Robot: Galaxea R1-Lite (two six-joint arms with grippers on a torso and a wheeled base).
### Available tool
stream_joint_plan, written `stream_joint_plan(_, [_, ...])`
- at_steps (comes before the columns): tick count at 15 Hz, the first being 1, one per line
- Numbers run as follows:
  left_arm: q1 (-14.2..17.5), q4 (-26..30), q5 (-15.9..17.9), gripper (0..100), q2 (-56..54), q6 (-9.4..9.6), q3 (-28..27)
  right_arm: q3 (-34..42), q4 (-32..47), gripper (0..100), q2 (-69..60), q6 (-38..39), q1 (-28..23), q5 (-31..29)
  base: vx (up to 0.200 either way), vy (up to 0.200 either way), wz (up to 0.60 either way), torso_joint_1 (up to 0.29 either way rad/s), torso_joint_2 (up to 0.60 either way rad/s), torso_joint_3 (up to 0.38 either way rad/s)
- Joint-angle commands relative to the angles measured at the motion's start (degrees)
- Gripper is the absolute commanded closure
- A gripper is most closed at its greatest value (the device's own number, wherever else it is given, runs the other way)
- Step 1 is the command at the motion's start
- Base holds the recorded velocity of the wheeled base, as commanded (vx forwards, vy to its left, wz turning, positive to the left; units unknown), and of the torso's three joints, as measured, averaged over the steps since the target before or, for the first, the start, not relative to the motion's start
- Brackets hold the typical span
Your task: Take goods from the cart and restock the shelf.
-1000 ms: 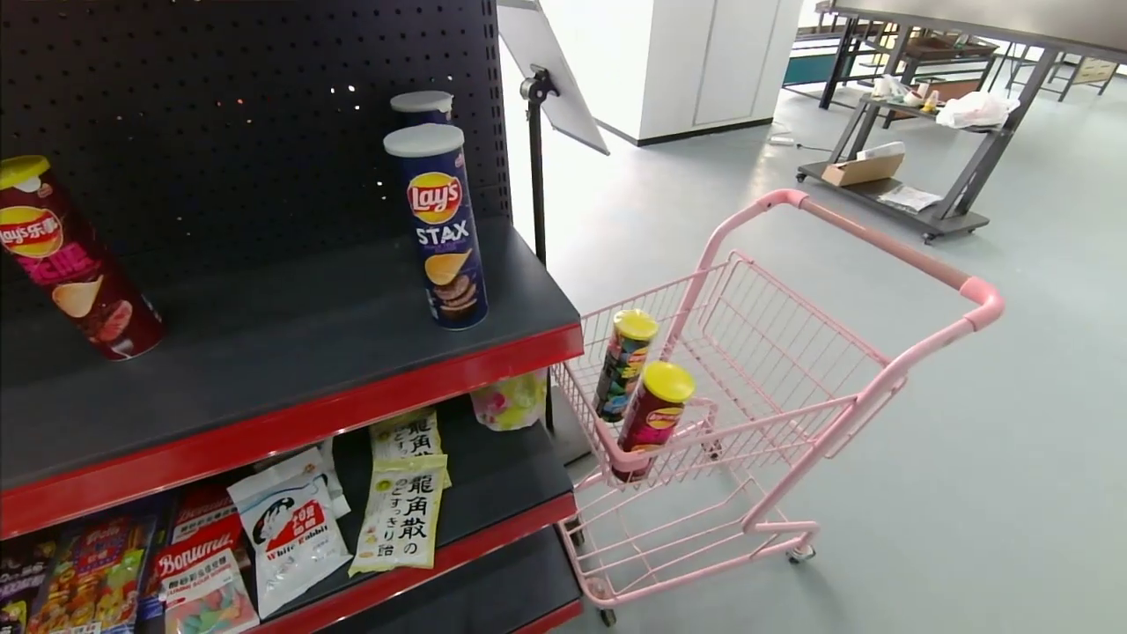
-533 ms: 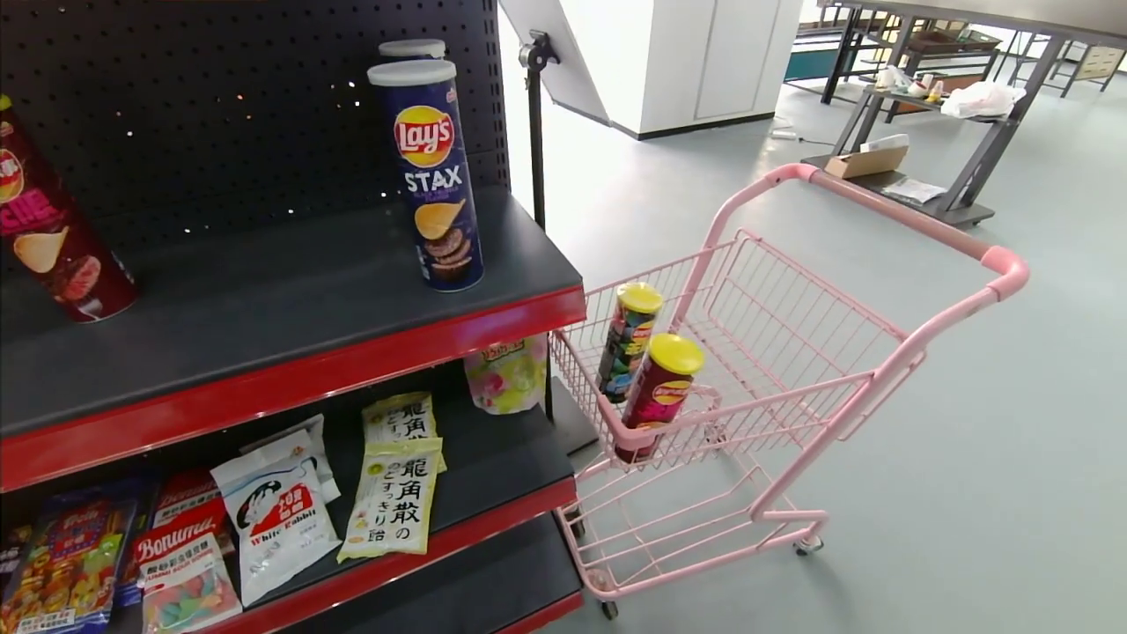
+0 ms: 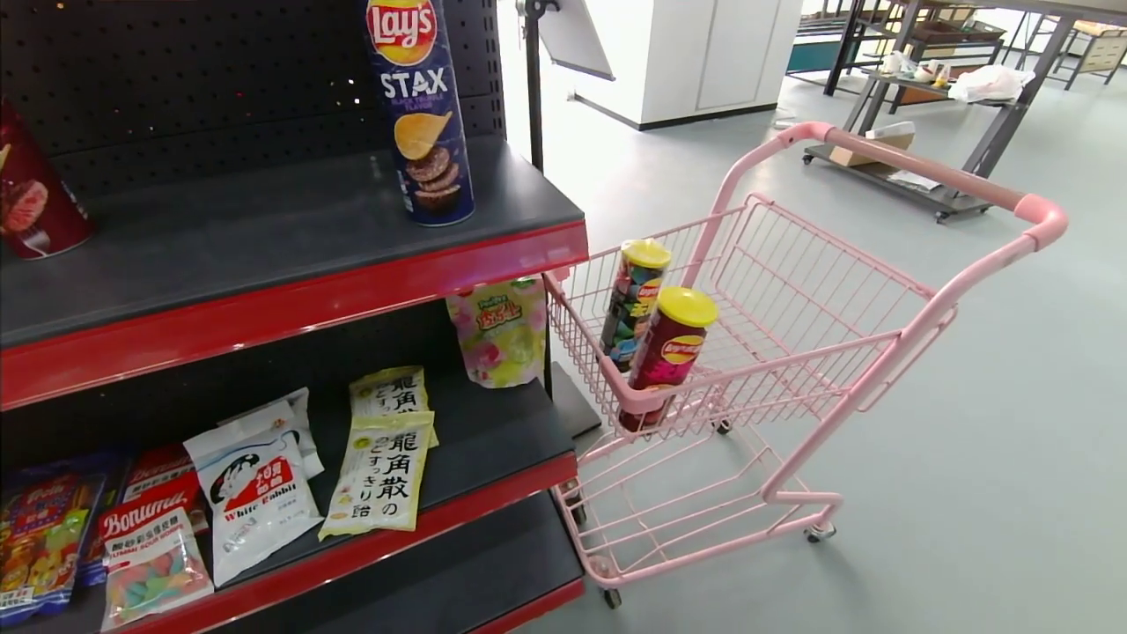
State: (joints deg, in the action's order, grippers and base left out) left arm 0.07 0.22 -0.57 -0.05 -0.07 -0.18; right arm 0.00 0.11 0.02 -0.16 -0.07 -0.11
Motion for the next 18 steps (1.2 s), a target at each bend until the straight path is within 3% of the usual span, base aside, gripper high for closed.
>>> stream_joint_plan(1, [0.0,0.0,0.0,0,0.0,-0.01,0.0,0.0,0.0,0,0.1,-0.2,0.0,0.1,0.0,0.0,0.0,-0.071,0.24,0.178])
stream_joint_plan(3, [0.0,0.0,0.0,0,0.0,-0.01,0.0,-0.4,-0.1,0,2.4,-0.6,-0.1,0.5,0.0,0.0,0.0,-0.034,0.11,0.083])
stream_joint_plan(4, [0.0,0.0,0.0,0,0.0,-0.01,0.0,-13.1,0.2,0,15.7,2.0,2.2,4.4,0.0,0.0,0.0,0.0,0.0,0.0])
stream_joint_plan(6, [0.0,0.0,0.0,0,0.0,-0.01,0.0,-35.1,-0.8,0,40.9,15.2,4.8,6.5,0.0,0.0,0.0,0.0,0.0,0.0])
stream_joint_plan(7, [0.0,0.0,0.0,0,0.0,-0.01,0.0,-38.1,-2.0,0,48.1,10.3,8.4,9.3,0.0,0.0,0.0,0.0,0.0,0.0])
stream_joint_plan(8, [0.0,0.0,0.0,0,0.0,-0.01,0.0,-38.6,-4.6,0,51.8,7.6,10.1,10.0,0.0,0.0,0.0,0.0,0.0,0.0])
stream_joint_plan(10, [0.0,0.0,0.0,0,0.0,0.07,0.0,-34.7,-24.5,0,69.0,6.8,11.2,10.9,0.0,0.0,0.0,0.0,0.0,0.0])
stream_joint_plan(11, [0.0,0.0,0.0,0,0.0,-0.01,0.0,-33.2,-29.6,0,73.8,6.7,12.9,11.8,0.0,0.0,0.0,0.0,0.0,0.0])
stream_joint_plan(15, [0.0,0.0,0.0,0,0.0,0.07,0.0,-34.1,-33.9,0,87.9,6.4,16.3,14.1,0.0,0.0,0.0,0.0,0.0,0.0])
stream_joint_plan(18, [0.0,0.0,0.0,0,0.0,-0.01,0.0,-35.2,-42.3,0,97.6,6.4,17.7,13.9,0.0,0.0,0.0,0.0,0.0,0.0])
